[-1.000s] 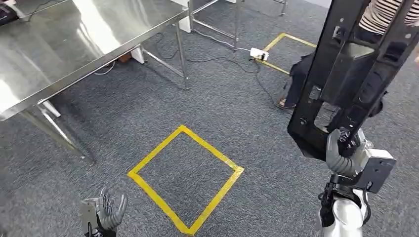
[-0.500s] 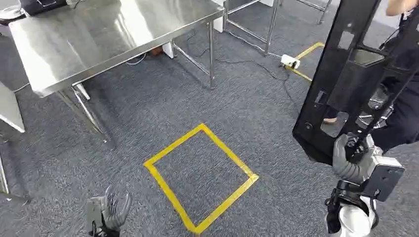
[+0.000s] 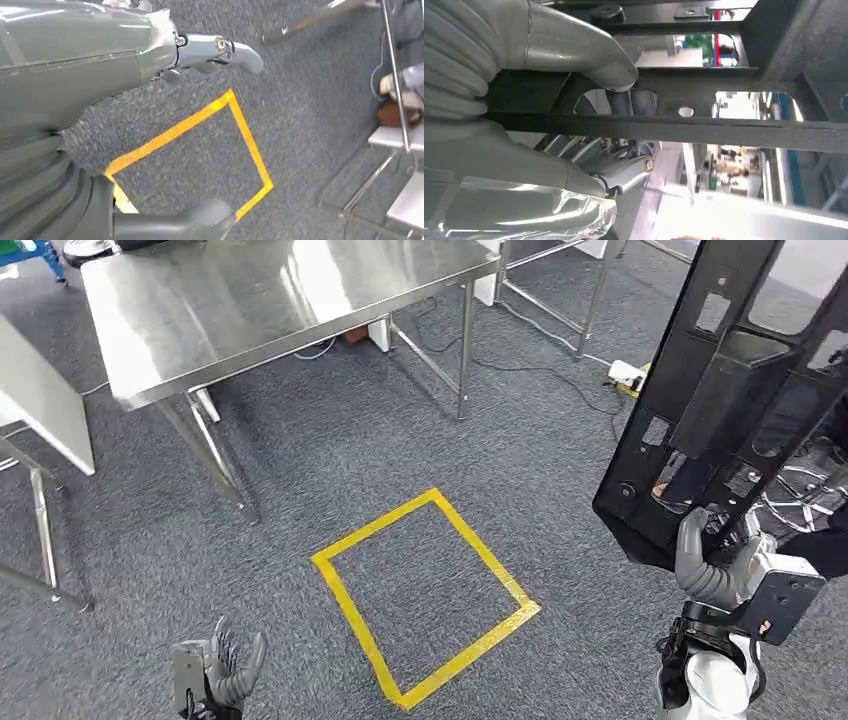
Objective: Take the parts from the cabinet and place them on the table.
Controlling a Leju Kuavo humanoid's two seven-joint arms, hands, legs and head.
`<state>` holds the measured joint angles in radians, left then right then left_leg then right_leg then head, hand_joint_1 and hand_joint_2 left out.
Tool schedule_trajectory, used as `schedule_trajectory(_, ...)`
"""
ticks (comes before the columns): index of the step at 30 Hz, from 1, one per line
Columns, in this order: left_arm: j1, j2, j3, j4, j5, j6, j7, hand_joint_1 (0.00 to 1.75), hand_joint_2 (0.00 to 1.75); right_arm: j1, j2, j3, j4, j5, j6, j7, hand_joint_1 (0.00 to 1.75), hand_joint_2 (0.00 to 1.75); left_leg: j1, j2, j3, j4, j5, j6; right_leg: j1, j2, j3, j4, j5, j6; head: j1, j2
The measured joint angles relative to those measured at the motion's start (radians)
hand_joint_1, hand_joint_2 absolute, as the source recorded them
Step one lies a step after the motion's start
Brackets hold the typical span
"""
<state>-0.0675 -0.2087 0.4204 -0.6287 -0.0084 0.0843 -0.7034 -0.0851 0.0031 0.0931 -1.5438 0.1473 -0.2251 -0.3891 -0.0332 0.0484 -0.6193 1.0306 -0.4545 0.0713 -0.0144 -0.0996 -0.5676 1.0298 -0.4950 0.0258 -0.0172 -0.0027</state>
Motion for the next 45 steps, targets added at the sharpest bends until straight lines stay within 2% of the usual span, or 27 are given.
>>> schedule_trajectory(5, 0.002, 0.001, 0.0, 0.0, 0.002, 0.001, 0.0, 0.0, 1.75, -0.001, 0.001, 0.001, -0.001, 0.0, 0.0, 0.0, 1.75, 1.75, -0.003, -0.008, 0.002, -0.009, 0.004, 0.005, 0.001, -0.007, 0.005, -0.006, 0.002, 0.003, -0.001, 0.0)
schedule_trajectory(6, 0.004, 0.001, -0.001, 0.0, 0.008, 0.002, 0.0, 0.0, 1.75, 0.0, 0.003, 0.001, -0.004, -0.001, 0.0, 0.001, 1.75, 1.75, 0.007, -0.015, 0.02, -0.033, 0.018, 0.01, 0.007, 0.001, 0.005, -0.004, -0.002, 0.008, -0.001, 0.0)
schedule_trajectory(7, 0.005, -0.001, -0.003, 0.0, 0.013, 0.002, 0.0, 0.0, 1.75, -0.001, 0.003, 0.001, -0.003, -0.007, 0.0, 0.002, 1.75, 1.75, 0.011, -0.018, 0.029, -0.048, 0.027, 0.001, 0.0, 0.036, -0.001, 0.007, -0.006, 0.009, 0.002, 0.0)
schedule_trajectory(8, -0.001, 0.002, -0.011, 0.0, 0.021, 0.007, 0.0, 0.0, 1.75, -0.002, 0.001, 0.0, -0.003, -0.014, 0.0, 0.001, 1.75, 1.75, 0.014, -0.027, 0.029, -0.053, 0.032, 0.01, -0.003, 0.08, -0.039, 0.086, -0.049, 0.0, -0.002, 0.0)
schedule_trajectory(9, 0.005, -0.001, -0.025, 0.001, 0.027, 0.011, 0.0, 0.0, 1.75, 0.012, -0.004, -0.003, -0.003, -0.021, 0.0, 0.001, 1.75, 1.75, 0.014, -0.048, 0.028, -0.052, 0.031, 0.009, -0.009, 0.092, -0.138, 0.275, -0.109, 0.005, 0.003, 0.0)
schedule_trajectory(10, 0.008, -0.002, -0.027, 0.002, 0.031, 0.011, 0.0, 0.0, 1.75, 0.015, -0.004, -0.003, -0.003, -0.022, 0.0, 0.001, 1.75, 1.75, 0.016, -0.054, 0.028, -0.051, 0.031, 0.008, -0.012, 0.092, -0.147, 0.279, -0.1, 0.015, 0.003, 0.0)
schedule_trajectory(11, 0.011, -0.002, -0.031, 0.002, 0.032, 0.014, 0.0, 0.0, 1.75, 0.016, -0.004, -0.004, -0.003, -0.022, -0.001, 0.001, 1.75, 1.75, 0.018, -0.059, 0.029, -0.047, 0.028, 0.004, -0.016, 0.092, -0.13, 0.233, -0.072, 0.031, 0.002, 0.0)
schedule_trajectory(13, 0.013, -0.002, -0.042, 0.002, 0.04, 0.02, 0.0, 0.0, 1.75, 0.016, -0.004, -0.006, -0.003, -0.023, -0.003, 0.001, 1.75, 1.75, 0.029, -0.07, 0.027, -0.029, 0.017, -0.013, -0.026, 0.092, -0.046, 0.059, 0.008, 0.065, 0.003, 0.0)
schedule_trajectory(14, 0.013, 0.0, -0.046, 0.002, 0.042, 0.023, 0.0, 0.0, 1.75, 0.016, -0.004, -0.007, -0.002, -0.023, -0.003, 0.001, 1.75, 1.75, 0.026, -0.073, 0.02, -0.013, 0.006, -0.027, -0.03, 0.095, -0.028, 0.02, 0.007, 0.07, 0.005, 0.0)
schedule_trajectory(15, 0.013, 0.008, -0.048, 0.002, 0.041, 0.034, 0.0, 0.0, 1.75, 0.014, -0.003, -0.006, 0.0, -0.023, -0.003, 0.001, 1.75, 1.75, 0.02, -0.078, 0.009, 0.005, -0.004, -0.033, -0.028, 0.105, -0.022, 0.013, 0.007, 0.057, 0.017, 0.0)
schedule_trajectory(16, 0.014, 0.007, -0.057, 0.001, 0.038, 0.045, 0.0, 0.0, 1.75, 0.014, -0.002, -0.007, -0.002, -0.021, -0.003, 0.005, 1.75, 1.75, 0.018, -0.079, 0.005, 0.002, -0.004, -0.035, -0.026, 0.104, -0.027, 0.024, 0.005, 0.036, 0.011, 0.0)
schedule_trajectory(18, 0.015, 0.011, -0.074, 0.001, 0.032, 0.066, 0.0, 0.0, 1.75, 0.012, -0.001, -0.009, 0.001, -0.018, -0.003, 0.005, 1.75, 1.75, 0.021, -0.081, 0.004, 0.003, -0.005, -0.036, -0.025, 0.103, -0.03, 0.024, 0.005, 0.025, 0.005, 0.0)
schedule_trajectory(20, 0.013, 0.014, -0.083, 0.001, 0.032, 0.074, 0.0, 0.0, 1.75, 0.005, 0.002, -0.01, 0.003, -0.018, -0.003, 0.005, 1.75, 1.75, 0.026, -0.068, -0.003, 0.031, -0.025, -0.048, -0.029, 0.103, -0.023, 0.022, 0.003, 0.015, 0.004, 0.0)
schedule_trajectory(23, 0.012, 0.016, -0.102, 0.001, 0.034, 0.083, 0.0, 0.0, 1.75, 0.0, 0.002, -0.011, 0.005, -0.018, -0.003, 0.005, 1.75, 1.75, 0.031, -0.053, -0.115, 0.242, -0.122, -0.059, -0.026, 0.102, -0.02, 0.022, -0.002, 0.008, 0.0, 0.0)
schedule_trajectory(25, 0.015, 0.016, -0.11, 0.002, 0.039, 0.084, 0.0, 0.0, 1.75, 0.001, 0.002, -0.011, 0.006, -0.018, -0.003, 0.005, 1.75, 1.75, 0.032, -0.051, -0.167, 0.313, -0.122, -0.054, -0.021, 0.102, -0.018, 0.022, -0.006, 0.002, 0.001, 0.0)
schedule_trajectory(27, 0.014, 0.018, -0.119, 0.002, 0.039, 0.084, 0.0, 0.0, 1.75, 0.001, 0.004, -0.011, 0.006, -0.017, -0.003, 0.005, 1.75, 1.75, 0.028, -0.052, -0.128, 0.209, -0.04, -0.033, -0.013, 0.102, -0.006, 0.022, -0.014, -0.004, 0.0, 0.0)
schedule_trajectory(29, 0.011, 0.022, -0.124, 0.002, 0.039, 0.084, 0.0, 0.0, 1.75, 0.001, 0.007, -0.011, 0.006, -0.016, -0.003, 0.005, 1.75, 1.75, 0.007, -0.051, -0.052, 0.041, 0.044, 0.015, -0.012, 0.102, 0.009, 0.015, -0.022, -0.008, 0.0, 0.0)
schedule_trajectory(30, 0.01, 0.025, -0.126, 0.002, 0.04, 0.083, 0.0, 0.0, 1.75, -0.001, 0.008, -0.011, 0.006, -0.016, -0.003, 0.005, 1.75, 1.75, 0.005, -0.043, -0.036, 0.029, 0.024, 0.031, 0.0, 0.101, 0.013, 0.011, -0.026, -0.002, 0.01, 0.0)
schedule_trajectory(31, 0.007, 0.025, -0.128, 0.002, 0.039, 0.083, -0.001, 0.0, 1.75, -0.001, 0.008, -0.012, 0.006, -0.016, -0.003, 0.005, 1.75, 1.75, -0.001, -0.047, -0.031, 0.01, 0.021, 0.033, -0.014, 0.1, 0.014, 0.004, -0.026, 0.0, 0.006, 0.0)
schedule_trajectory(33, 0.005, 0.026, -0.131, 0.002, 0.041, 0.083, 0.0, 0.0, 1.75, 0.007, 0.008, -0.013, 0.006, -0.015, -0.003, 0.005, 1.75, 1.75, -0.008, -0.051, -0.014, -0.02, 0.018, 0.042, -0.009, 0.096, 0.03, 0.01, -0.005, 0.026, 0.006, 0.0)
schedule_trajectory(34, 0.005, 0.025, -0.132, 0.002, 0.043, 0.083, 0.0, 0.0, 1.75, 0.006, 0.009, -0.013, 0.005, -0.015, -0.004, 0.006, 1.75, 1.75, -0.004, -0.056, 0.013, -0.039, 0.019, 0.047, -0.007, 0.094, 0.037, 0.005, -0.01, 0.026, 0.006, 0.0)
schedule_trajectory(36, -0.002, 0.026, -0.135, 0.003, 0.046, 0.084, 0.0, 0.0, 1.75, 0.0, 0.009, -0.014, 0.006, -0.013, -0.004, 0.006, 1.75, 1.75, 0.002, -0.054, 0.041, -0.055, 0.024, 0.04, -0.008, 0.098, 0.009, 0.067, -0.043, 0.012, 0.005, 0.0)
schedule_trajectory(37, -0.006, 0.026, -0.136, 0.003, 0.052, 0.083, 0.0, 0.0, 1.75, -0.003, 0.007, -0.014, 0.006, -0.013, -0.004, 0.006, 1.75, 1.75, 0.003, -0.055, 0.042, -0.054, 0.021, 0.038, -0.008, 0.098, -0.031, 0.132, -0.063, 0.009, 0.008, 0.0)
schedule_trajectory(40, 0.0, 0.023, -0.144, 0.006, 0.057, 0.083, 0.0, 0.0, 1.75, -0.001, 0.004, -0.018, 0.009, -0.012, -0.003, 0.006, 1.75, 1.75, 0.004, -0.059, 0.05, -0.052, 0.006, 0.026, -0.013, 0.099, -0.151, 0.271, -0.092, 0.026, 0.009, 0.0)
schedule_trajectory(42, 0.0, 0.021, -0.145, 0.01, 0.061, 0.083, 0.0, 0.0, 1.75, -0.002, 0.004, -0.018, 0.013, -0.012, -0.002, 0.006, 1.75, 1.75, 0.009, -0.065, 0.061, -0.045, -0.008, 0.014, -0.02, 0.098, -0.136, 0.183, -0.027, 0.046, 0.008, 0.0)
schedule_trajectory(44, 0.0, 0.021, -0.146, 0.01, 0.061, 0.083, 0.0, 0.0, 1.75, -0.005, 0.003, -0.018, 0.014, -0.012, -0.002, 0.006, 1.75, 1.75, 0.017, -0.068, 0.074, -0.025, -0.033, -0.005, -0.033, 0.098, -0.074, 0.01, 0.069, 0.089, 0.009, 0.0)
schedule_trajectory(45, -0.002, 0.024, -0.146, 0.011, 0.062, 0.083, 0.0, 0.0, 1.75, -0.008, 0.003, -0.018, 0.02, -0.012, -0.002, 0.007, 1.75, 1.75, 0.012, -0.069, 0.072, -0.019, -0.042, -0.015, -0.021, 0.102, -0.082, 0.022, 0.044, 0.077, 0.014, 0.0)
